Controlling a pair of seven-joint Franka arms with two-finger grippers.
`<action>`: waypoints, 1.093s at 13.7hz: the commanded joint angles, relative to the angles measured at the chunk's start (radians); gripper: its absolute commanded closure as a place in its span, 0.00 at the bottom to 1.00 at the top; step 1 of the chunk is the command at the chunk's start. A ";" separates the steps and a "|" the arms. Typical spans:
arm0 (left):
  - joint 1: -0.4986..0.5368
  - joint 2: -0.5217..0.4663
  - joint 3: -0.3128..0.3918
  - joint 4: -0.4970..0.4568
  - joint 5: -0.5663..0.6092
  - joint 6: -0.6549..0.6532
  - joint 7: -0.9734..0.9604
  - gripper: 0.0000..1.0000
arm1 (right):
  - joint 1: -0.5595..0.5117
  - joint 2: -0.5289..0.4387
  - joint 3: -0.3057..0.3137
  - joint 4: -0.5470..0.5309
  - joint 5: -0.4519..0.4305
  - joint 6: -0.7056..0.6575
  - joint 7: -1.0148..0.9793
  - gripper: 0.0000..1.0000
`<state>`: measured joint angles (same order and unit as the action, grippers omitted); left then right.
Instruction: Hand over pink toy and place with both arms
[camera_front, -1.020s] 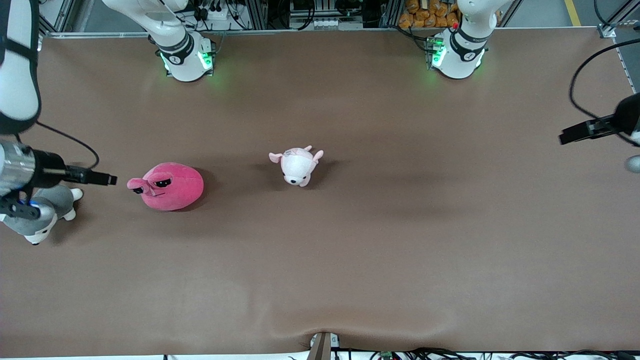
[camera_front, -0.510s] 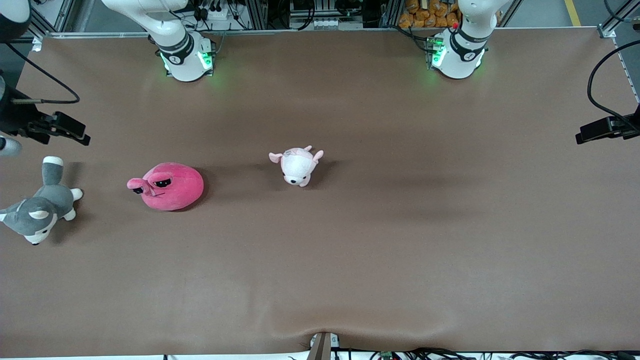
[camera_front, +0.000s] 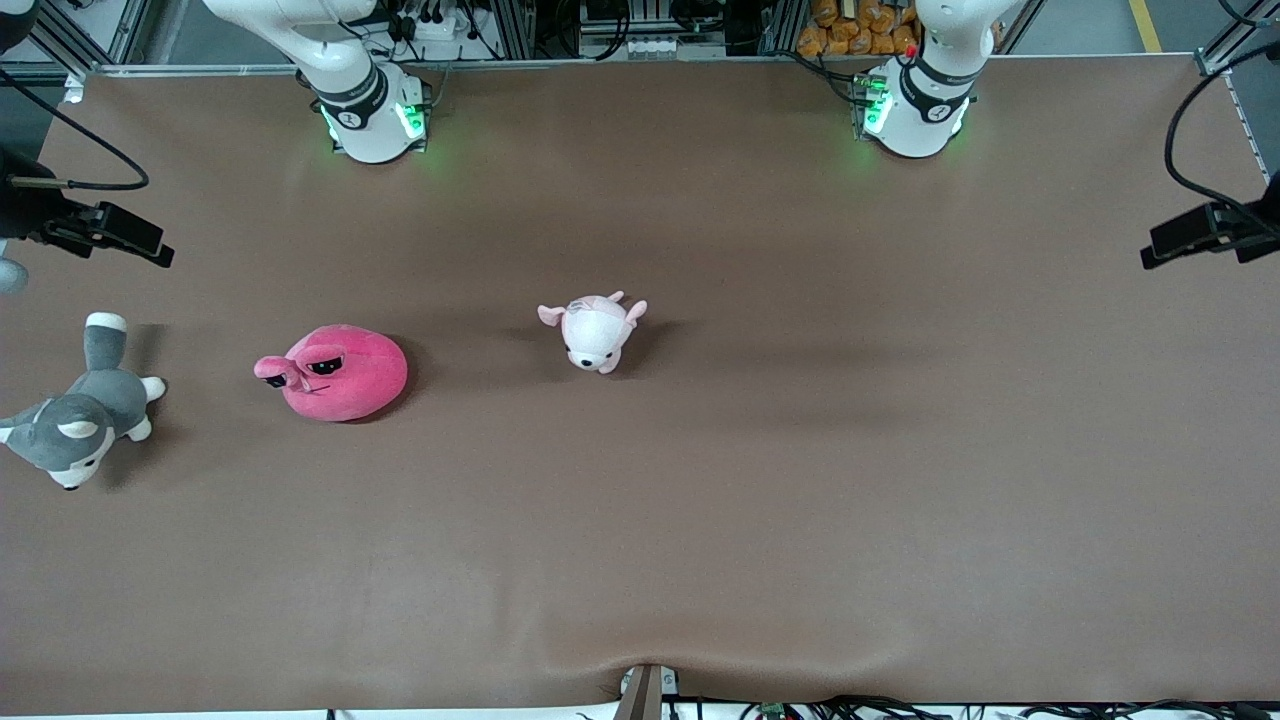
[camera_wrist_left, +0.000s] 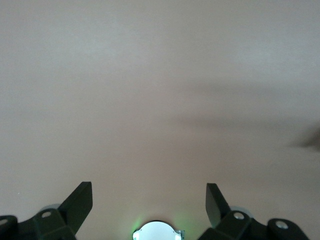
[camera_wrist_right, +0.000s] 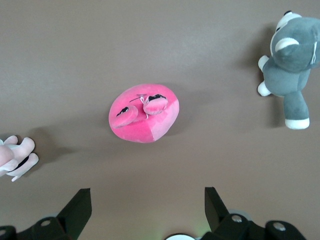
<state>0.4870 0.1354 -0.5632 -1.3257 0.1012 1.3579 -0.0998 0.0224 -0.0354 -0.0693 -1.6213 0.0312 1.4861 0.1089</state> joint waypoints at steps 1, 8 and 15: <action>-0.190 -0.054 0.174 -0.050 -0.015 0.026 0.017 0.00 | 0.004 0.002 -0.001 0.014 -0.007 -0.020 0.020 0.00; -0.524 -0.154 0.554 -0.202 -0.054 0.115 0.029 0.00 | 0.001 0.011 -0.003 0.035 -0.008 0.006 0.011 0.00; -0.533 -0.270 0.534 -0.349 -0.077 0.214 -0.023 0.00 | -0.006 0.012 -0.004 0.037 -0.017 0.016 0.009 0.00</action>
<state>-0.0317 -0.0864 -0.0247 -1.6167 0.0493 1.5334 -0.0976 0.0220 -0.0312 -0.0746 -1.6071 0.0308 1.5087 0.1106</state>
